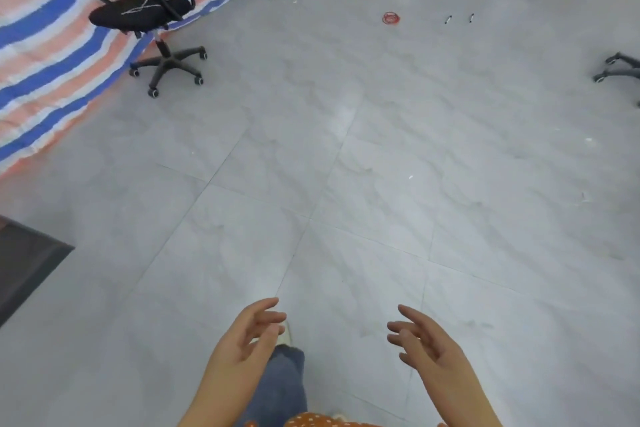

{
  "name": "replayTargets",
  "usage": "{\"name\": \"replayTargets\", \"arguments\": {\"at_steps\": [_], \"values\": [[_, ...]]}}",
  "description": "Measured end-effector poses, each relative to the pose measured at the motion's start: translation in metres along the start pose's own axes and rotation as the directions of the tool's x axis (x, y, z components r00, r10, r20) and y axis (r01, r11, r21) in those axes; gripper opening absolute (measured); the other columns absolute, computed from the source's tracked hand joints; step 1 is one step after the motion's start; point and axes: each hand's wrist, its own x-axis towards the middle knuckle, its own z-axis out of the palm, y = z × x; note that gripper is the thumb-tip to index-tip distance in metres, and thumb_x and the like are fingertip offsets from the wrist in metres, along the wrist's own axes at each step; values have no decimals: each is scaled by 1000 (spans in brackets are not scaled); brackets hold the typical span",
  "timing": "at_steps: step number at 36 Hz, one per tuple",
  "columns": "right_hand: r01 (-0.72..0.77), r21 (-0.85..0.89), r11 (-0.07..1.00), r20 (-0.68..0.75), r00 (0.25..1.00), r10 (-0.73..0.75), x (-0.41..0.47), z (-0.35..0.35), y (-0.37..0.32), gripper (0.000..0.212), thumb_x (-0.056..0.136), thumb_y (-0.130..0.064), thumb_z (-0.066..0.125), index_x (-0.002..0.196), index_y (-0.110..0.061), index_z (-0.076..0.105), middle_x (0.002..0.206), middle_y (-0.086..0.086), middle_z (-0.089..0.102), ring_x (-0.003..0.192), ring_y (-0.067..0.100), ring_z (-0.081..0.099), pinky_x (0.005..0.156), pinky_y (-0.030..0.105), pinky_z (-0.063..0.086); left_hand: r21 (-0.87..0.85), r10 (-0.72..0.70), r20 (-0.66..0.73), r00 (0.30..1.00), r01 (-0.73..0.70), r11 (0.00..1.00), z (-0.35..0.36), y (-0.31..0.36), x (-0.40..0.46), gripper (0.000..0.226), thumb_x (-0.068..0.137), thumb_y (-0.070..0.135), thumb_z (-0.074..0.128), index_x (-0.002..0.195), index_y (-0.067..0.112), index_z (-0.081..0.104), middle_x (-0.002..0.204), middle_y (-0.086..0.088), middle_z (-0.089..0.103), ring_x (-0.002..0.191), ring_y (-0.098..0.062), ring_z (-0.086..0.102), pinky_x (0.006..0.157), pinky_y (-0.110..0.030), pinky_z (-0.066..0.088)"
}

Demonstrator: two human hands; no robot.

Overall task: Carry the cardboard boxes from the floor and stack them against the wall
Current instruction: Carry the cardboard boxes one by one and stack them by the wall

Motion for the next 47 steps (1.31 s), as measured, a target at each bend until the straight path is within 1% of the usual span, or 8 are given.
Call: {"name": "replayTargets", "arguments": {"at_steps": [3, 9, 11, 15, 27, 33, 39, 47], "values": [[-5, 3, 1000, -11, 1000, 5, 25, -1, -15, 29, 94, -8, 55, 109, -32, 61, 95, -18, 72, 91, 3, 68, 98, 45, 47, 30, -14, -8, 1000, 14, 999, 1, 9, 30, 53, 92, -4, 50, 95, 48, 63, 95, 13, 71, 87, -6, 67, 75, -13, 51], [19, 72, 997, -107, 994, -11, 116, 7, -78, 25, 94, -9, 54, 107, -29, 62, 92, -17, 72, 87, 2, 68, 94, 42, 50, 82, 24, 46, 999, -28, 996, 0, 58, 146, 29, 94, 4, 51, 106, 29, 59, 94, 13, 71, 91, -5, 66, 88, -31, 51], [38, 91, 995, -128, 991, -26, 145, 11, -106, 26, 95, -8, 53, 109, -27, 62, 92, -17, 72, 87, 2, 68, 92, 39, 51, 90, 64, 58, 996, -69, 993, -4, 83, 185, 30, 93, 5, 51, 107, 29, 59, 95, 10, 71, 93, -5, 66, 86, -24, 51], [78, 82, 994, -127, 990, -68, 200, 19, -161, 27, 95, -9, 53, 110, -30, 61, 94, -18, 72, 90, 2, 68, 95, 39, 49, 134, 150, 115, 982, -165, 977, -10, 127, 256, 33, 92, 2, 54, 108, 30, 60, 99, 22, 66, 92, -2, 63, 77, -6, 45], [3, 167, 986, -246, 969, 38, 351, -34, -229, 26, 94, -5, 53, 105, -26, 64, 88, -14, 73, 84, 5, 69, 91, 39, 51, 177, 68, 270, 960, -119, 977, 56, 200, 428, 32, 93, 6, 53, 109, 32, 59, 99, 24, 66, 93, 1, 63, 78, -5, 44], [58, 124, 991, -244, 970, -27, 460, -105, -287, 24, 95, -9, 52, 109, -26, 63, 91, -12, 74, 87, 6, 70, 87, 35, 52, 147, 69, 211, 975, -101, 984, 121, 250, 521, 31, 93, 8, 53, 108, 34, 59, 98, 25, 65, 97, -6, 63, 75, -7, 46], [119, 159, 980, -263, 962, -74, 557, -179, -365, 25, 96, -6, 49, 106, -24, 64, 93, -4, 74, 86, 6, 70, 78, 28, 57, 105, 131, 197, 972, -154, 982, 190, 325, 608, 54, 91, 0, 54, 91, 54, 59, 95, 20, 68, 87, -1, 65, 76, -5, 46], [42, 115, 992, -137, 990, -26, 678, -197, -424, 23, 95, -8, 52, 106, -24, 63, 90, -12, 73, 85, 4, 69, 81, 29, 51, 77, 73, 121, 990, -82, 994, 221, 370, 720, 58, 92, -1, 52, 91, 57, 59, 93, 20, 69, 87, 0, 66, 75, -8, 48]]}}
